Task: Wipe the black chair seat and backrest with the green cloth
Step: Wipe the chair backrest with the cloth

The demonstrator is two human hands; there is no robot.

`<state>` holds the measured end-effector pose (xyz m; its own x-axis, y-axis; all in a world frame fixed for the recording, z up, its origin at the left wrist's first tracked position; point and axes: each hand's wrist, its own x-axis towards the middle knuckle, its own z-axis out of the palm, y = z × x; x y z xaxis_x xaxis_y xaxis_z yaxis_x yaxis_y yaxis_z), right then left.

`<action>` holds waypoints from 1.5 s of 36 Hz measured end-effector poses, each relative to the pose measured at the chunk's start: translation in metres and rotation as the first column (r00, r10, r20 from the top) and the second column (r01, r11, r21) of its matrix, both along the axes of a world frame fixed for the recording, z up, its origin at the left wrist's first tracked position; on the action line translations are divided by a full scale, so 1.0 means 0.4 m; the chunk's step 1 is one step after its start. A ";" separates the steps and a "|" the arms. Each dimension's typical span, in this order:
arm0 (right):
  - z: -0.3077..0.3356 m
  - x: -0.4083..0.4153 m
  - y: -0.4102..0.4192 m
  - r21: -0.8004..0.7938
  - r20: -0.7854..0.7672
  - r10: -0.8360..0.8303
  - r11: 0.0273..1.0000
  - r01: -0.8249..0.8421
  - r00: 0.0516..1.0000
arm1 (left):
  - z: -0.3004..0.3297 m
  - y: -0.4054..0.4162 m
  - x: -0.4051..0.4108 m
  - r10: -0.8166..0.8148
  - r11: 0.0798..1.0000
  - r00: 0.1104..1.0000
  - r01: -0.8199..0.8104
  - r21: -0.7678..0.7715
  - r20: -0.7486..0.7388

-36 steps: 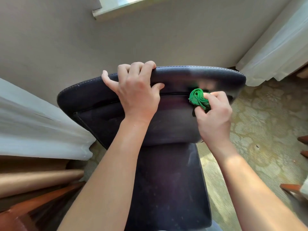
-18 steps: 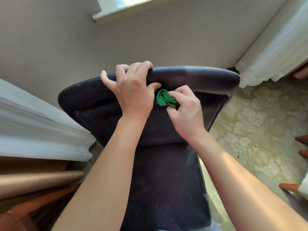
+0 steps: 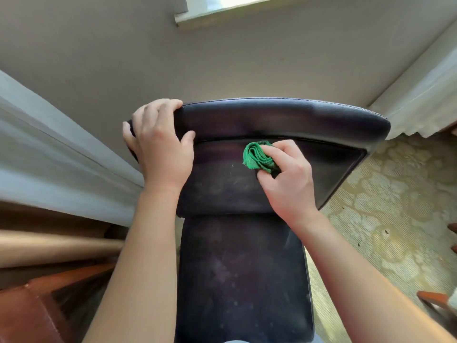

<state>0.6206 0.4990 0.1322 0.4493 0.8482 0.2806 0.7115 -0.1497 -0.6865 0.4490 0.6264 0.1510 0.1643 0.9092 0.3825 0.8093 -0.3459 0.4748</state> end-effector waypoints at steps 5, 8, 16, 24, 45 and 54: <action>0.015 -0.018 0.040 0.052 0.076 -0.005 0.999 0.001 0.997 | -0.016 0.037 -0.075 0.011 0.996 0.993 0.000 -0.094 0.121; 0.020 -0.028 0.066 0.048 0.116 -0.032 0.999 0.027 0.993 | -0.028 0.052 -0.107 -0.026 0.991 0.984 0.049 -0.125 0.176; 0.006 -0.062 0.108 -0.086 0.187 -0.022 0.996 0.039 0.982 | -0.044 0.077 -0.107 0.014 0.993 0.978 0.011 -0.120 0.209; 0.003 -0.106 0.147 -0.113 0.224 -0.025 0.992 0.051 0.974 | -0.060 0.094 -0.095 0.012 0.997 0.968 0.007 -0.075 0.251; -0.006 -0.242 0.220 -0.181 0.236 0.196 0.971 -0.155 0.952 | -0.056 0.114 -0.131 -0.070 0.997 0.971 0.072 -0.001 0.228; -0.002 -0.216 0.124 -0.094 0.151 0.257 0.965 -0.245 0.955 | -0.062 0.097 -0.148 -0.102 0.992 0.965 0.116 -0.046 0.240</action>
<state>0.5343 0.5485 0.1313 0.1738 0.9487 0.2641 0.8325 0.0017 -0.5540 0.3896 0.6653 0.1263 0.1748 0.9132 0.3681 0.6300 -0.3910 0.6709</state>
